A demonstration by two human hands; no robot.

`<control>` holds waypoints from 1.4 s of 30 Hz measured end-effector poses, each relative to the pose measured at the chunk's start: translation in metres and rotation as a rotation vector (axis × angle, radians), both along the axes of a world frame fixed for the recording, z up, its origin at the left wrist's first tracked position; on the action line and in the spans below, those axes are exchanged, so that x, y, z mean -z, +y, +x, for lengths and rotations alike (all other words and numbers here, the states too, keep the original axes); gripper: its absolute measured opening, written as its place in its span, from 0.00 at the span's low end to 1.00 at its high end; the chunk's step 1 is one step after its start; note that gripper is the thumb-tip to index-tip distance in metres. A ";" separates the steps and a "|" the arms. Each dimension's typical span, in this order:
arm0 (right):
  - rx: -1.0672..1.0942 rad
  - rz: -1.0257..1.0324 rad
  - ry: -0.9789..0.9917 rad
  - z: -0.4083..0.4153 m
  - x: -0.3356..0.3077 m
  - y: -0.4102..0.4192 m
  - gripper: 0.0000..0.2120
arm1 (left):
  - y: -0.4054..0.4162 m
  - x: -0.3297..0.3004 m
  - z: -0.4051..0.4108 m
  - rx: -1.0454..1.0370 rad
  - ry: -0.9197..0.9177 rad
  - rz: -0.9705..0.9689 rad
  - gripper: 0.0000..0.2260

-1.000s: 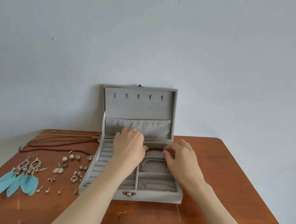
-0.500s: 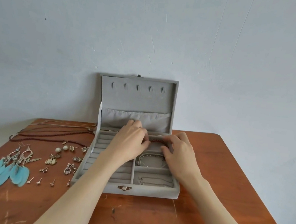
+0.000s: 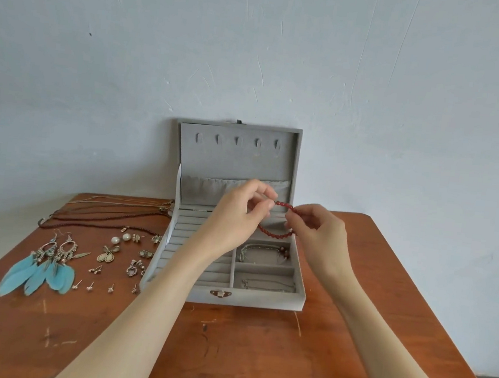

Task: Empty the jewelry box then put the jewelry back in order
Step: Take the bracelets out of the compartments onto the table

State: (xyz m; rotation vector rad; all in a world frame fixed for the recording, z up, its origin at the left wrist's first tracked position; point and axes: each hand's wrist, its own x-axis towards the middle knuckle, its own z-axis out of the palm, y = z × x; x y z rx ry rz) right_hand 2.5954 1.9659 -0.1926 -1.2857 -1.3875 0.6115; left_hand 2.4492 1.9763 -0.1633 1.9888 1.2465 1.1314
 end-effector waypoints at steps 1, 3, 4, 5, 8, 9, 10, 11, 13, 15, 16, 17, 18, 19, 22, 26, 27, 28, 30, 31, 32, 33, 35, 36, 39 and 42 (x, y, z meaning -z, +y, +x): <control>-0.028 -0.014 0.069 0.000 -0.004 -0.006 0.01 | -0.006 0.001 -0.002 -0.010 -0.006 -0.013 0.04; -0.083 -0.036 0.167 -0.003 -0.009 -0.023 0.02 | -0.022 0.002 -0.011 -0.024 0.019 -0.025 0.03; -0.105 -0.046 0.181 -0.007 -0.009 -0.032 0.02 | -0.030 0.003 -0.017 -0.033 0.043 -0.029 0.04; -0.127 -0.059 0.177 -0.012 -0.009 -0.042 0.03 | -0.039 0.004 -0.026 -0.052 0.073 -0.033 0.04; -0.199 -0.135 0.123 -0.032 -0.001 -0.070 0.03 | -0.067 0.010 -0.056 -0.138 0.144 -0.060 0.02; -0.223 -0.165 0.113 -0.040 0.003 -0.078 0.03 | -0.077 0.014 -0.066 -0.163 0.160 -0.070 0.02; -0.245 -0.199 0.103 -0.047 0.006 -0.086 0.03 | -0.088 0.017 -0.076 -0.184 0.170 -0.082 0.02; -0.270 -0.232 0.082 -0.054 0.009 -0.092 0.03 | -0.098 0.022 -0.084 -0.207 0.173 -0.096 0.03; -0.326 -0.290 0.022 -0.068 0.013 -0.101 0.03 | -0.115 0.031 -0.100 -0.267 0.184 -0.117 0.04; -0.345 -0.317 -0.060 -0.080 0.017 -0.105 0.04 | -0.125 0.042 -0.112 -0.333 0.214 -0.124 0.03; -0.331 -0.313 -0.113 -0.085 0.019 -0.106 0.05 | -0.127 0.047 -0.115 -0.358 0.230 -0.124 0.03; -0.309 -0.300 -0.160 -0.089 0.021 -0.106 0.05 | -0.129 0.052 -0.116 -0.373 0.247 -0.118 0.03; -0.282 -0.283 -0.191 -0.092 0.022 -0.105 0.05 | -0.129 0.056 -0.115 -0.378 0.262 -0.107 0.03; -0.254 -0.266 -0.211 -0.094 0.024 -0.105 0.06 | -0.129 0.059 -0.114 -0.377 0.270 -0.090 0.03; -0.177 -0.208 -0.240 -0.096 0.028 -0.106 0.06 | -0.128 0.066 -0.111 -0.380 0.255 -0.036 0.02; -0.124 -0.165 -0.284 -0.100 0.031 -0.109 0.07 | -0.126 0.069 -0.111 -0.413 0.250 0.030 0.01; -0.115 -0.166 -0.291 -0.101 0.031 -0.109 0.07 | -0.127 0.069 -0.111 -0.414 0.254 0.037 0.01; -0.109 -0.167 -0.296 -0.102 0.031 -0.109 0.07 | -0.127 0.069 -0.111 -0.413 0.257 0.042 0.01; -0.099 -0.161 -0.310 -0.102 0.031 -0.109 0.08 | -0.126 0.068 -0.111 -0.413 0.266 0.046 0.01; -0.093 -0.151 -0.326 -0.103 0.032 -0.109 0.08 | -0.126 0.068 -0.111 -0.413 0.270 0.044 0.02; -0.084 -0.133 -0.351 -0.103 0.034 -0.110 0.08 | -0.127 0.067 -0.111 -0.412 0.278 0.043 0.03; -0.072 -0.111 -0.381 -0.103 0.036 -0.110 0.08 | -0.127 0.068 -0.111 -0.410 0.291 0.045 0.03; -0.051 -0.074 -0.431 -0.103 0.038 -0.111 0.08 | -0.128 0.070 -0.110 -0.404 0.326 0.060 0.05; -0.050 -0.061 -0.458 -0.104 0.038 -0.112 0.08 | -0.129 0.070 -0.110 -0.404 0.344 0.069 0.05; -0.069 -0.019 -0.567 -0.104 0.039 -0.115 0.10 | -0.131 0.072 -0.110 -0.410 0.390 0.086 0.06; -0.075 0.020 -0.603 -0.103 0.038 -0.117 0.11 | -0.134 0.071 -0.109 -0.397 0.413 0.097 0.07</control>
